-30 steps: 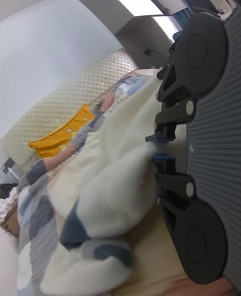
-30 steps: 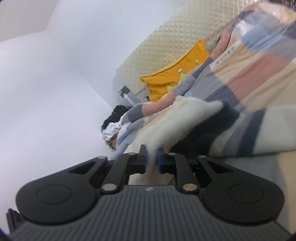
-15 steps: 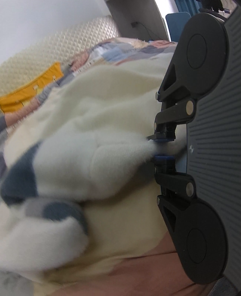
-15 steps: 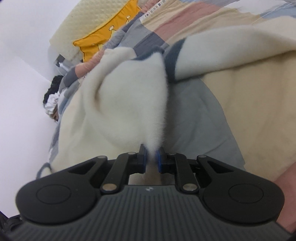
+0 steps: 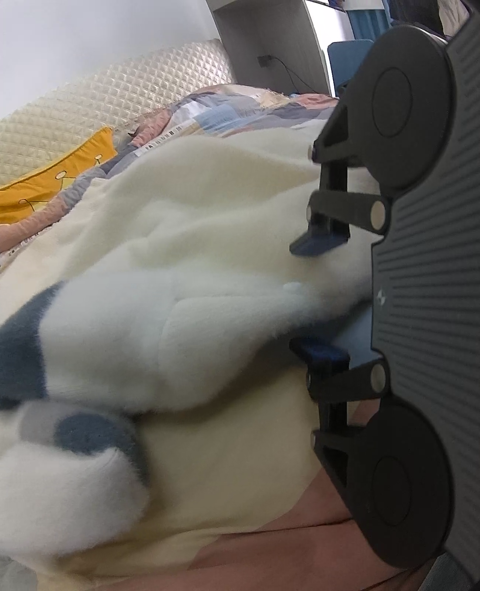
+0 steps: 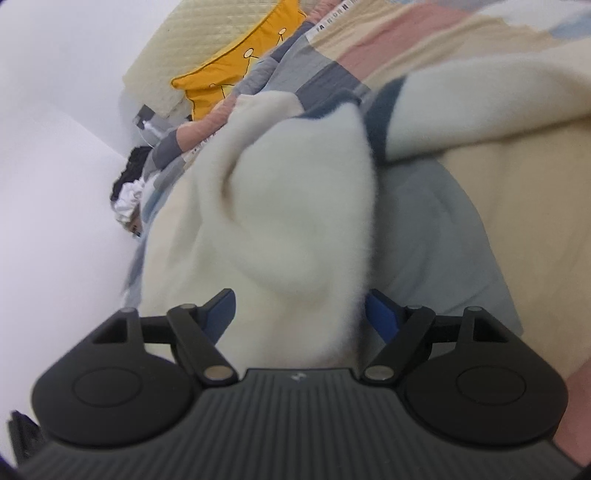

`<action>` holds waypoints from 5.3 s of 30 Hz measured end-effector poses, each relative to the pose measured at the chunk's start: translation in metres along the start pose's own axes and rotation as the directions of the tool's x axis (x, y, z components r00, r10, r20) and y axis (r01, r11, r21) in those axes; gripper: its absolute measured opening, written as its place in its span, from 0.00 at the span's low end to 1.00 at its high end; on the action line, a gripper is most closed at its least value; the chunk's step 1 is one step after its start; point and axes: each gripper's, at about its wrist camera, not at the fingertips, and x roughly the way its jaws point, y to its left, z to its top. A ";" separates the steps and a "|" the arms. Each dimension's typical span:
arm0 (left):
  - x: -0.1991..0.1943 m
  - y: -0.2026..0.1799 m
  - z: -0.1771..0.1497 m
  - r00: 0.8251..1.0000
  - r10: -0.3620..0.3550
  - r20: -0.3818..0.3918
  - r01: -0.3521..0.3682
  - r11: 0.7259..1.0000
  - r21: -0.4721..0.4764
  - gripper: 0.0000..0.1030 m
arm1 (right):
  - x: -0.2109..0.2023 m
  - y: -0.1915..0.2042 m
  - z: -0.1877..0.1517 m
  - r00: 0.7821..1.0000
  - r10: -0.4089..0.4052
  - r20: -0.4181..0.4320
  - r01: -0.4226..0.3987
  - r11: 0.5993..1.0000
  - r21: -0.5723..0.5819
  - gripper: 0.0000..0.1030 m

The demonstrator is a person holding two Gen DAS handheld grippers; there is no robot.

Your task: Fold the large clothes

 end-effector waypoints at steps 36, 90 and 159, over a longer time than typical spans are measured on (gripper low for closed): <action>0.013 -0.027 0.010 0.990 -0.053 0.132 0.039 0.994 0.106 0.08 | 0.041 -0.005 0.021 0.971 0.237 0.032 -0.239 0.967 0.083 0.11; -0.146 -0.322 0.219 0.878 -0.286 0.385 0.124 0.911 0.394 0.08 | -0.077 0.214 0.306 0.929 0.253 0.272 -0.128 0.905 -0.405 0.11; -0.017 -0.166 0.079 0.957 0.029 0.288 -0.189 0.815 0.547 0.64 | -0.036 0.097 0.082 0.993 0.101 0.058 -0.062 0.884 -0.464 0.70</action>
